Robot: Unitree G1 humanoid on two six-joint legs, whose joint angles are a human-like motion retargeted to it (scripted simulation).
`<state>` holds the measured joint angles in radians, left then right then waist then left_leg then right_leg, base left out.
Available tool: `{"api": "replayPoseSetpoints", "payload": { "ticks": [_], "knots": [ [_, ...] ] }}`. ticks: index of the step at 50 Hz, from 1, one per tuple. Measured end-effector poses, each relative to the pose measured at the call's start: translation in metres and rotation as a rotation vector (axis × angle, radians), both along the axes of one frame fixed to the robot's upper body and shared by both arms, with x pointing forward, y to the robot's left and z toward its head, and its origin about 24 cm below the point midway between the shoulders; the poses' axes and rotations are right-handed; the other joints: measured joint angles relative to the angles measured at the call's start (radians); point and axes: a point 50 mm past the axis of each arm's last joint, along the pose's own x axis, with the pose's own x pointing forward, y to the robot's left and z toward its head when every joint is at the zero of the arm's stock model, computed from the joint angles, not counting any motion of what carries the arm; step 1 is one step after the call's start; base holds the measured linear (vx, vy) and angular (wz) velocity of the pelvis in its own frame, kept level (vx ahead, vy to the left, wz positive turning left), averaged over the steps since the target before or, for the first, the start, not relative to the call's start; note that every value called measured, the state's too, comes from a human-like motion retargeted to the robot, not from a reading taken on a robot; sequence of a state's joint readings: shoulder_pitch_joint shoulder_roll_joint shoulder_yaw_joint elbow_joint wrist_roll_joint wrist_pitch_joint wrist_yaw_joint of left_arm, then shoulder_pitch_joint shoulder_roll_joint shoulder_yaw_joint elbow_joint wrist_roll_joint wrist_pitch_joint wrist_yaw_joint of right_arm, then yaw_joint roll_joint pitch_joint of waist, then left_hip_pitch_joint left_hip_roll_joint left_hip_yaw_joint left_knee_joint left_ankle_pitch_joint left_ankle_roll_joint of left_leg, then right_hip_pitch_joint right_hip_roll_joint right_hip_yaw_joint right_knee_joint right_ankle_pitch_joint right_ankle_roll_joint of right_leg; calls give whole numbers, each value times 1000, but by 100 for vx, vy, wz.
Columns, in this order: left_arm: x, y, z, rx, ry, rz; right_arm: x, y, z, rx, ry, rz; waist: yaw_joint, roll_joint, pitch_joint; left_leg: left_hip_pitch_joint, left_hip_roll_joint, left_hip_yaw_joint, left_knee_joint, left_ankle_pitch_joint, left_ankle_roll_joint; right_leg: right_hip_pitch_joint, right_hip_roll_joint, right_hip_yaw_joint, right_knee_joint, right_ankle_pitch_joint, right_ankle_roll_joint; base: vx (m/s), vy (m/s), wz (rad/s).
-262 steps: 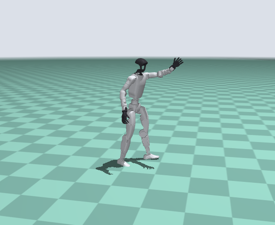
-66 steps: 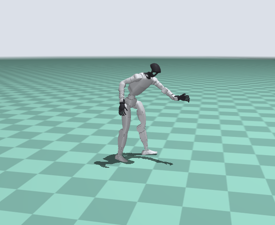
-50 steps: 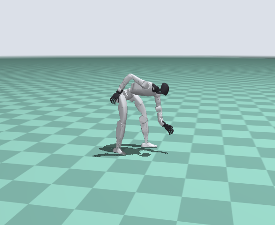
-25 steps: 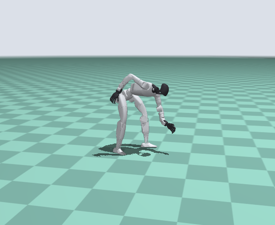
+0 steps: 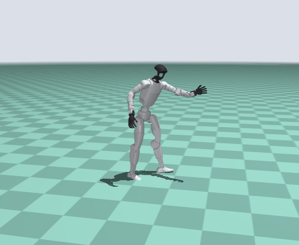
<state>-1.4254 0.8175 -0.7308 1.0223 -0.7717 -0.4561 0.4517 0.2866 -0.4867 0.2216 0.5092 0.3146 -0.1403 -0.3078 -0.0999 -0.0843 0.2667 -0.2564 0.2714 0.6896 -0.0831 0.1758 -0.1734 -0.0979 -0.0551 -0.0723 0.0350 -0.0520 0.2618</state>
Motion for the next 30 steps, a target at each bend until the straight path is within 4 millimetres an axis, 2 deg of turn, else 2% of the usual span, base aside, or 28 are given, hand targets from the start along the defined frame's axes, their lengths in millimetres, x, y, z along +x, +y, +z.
{"api": "replayPoseSetpoints", "payload": {
  "ticks": [7,13,18,24,30],
  "knots": [
    [-19,-30,69,126,-134,-22,-16,-13,-8,4,80,-42,24,79,-81,82,-2,-42,3,-8,-2,81,5,-40,62,-51,0,7,-9,33],
    [-50,-57,132,194,-269,-8,-29,-23,-12,18,124,-90,28,109,-120,110,-40,-92,22,-23,7,134,-34,-91,106,-95,0,4,0,52],
    [-77,-76,175,228,-332,-19,-37,-24,-18,28,197,-67,47,122,-144,123,-49,-118,28,-23,2,171,-39,-120,102,-107,-7,1,-3,32],
    [-104,-95,208,268,-379,-36,-41,-24,-23,34,255,-30,69,129,-171,131,-54,-131,23,-19,-7,199,-35,-137,82,-108,-4,0,-1,6],
    [-119,-103,222,272,-405,-43,-37,-27,-25,34,258,-63,74,136,-202,125,-57,-139,4,-9,-14,197,-30,-147,70,-108,0,0,0,0]
  ]
}}
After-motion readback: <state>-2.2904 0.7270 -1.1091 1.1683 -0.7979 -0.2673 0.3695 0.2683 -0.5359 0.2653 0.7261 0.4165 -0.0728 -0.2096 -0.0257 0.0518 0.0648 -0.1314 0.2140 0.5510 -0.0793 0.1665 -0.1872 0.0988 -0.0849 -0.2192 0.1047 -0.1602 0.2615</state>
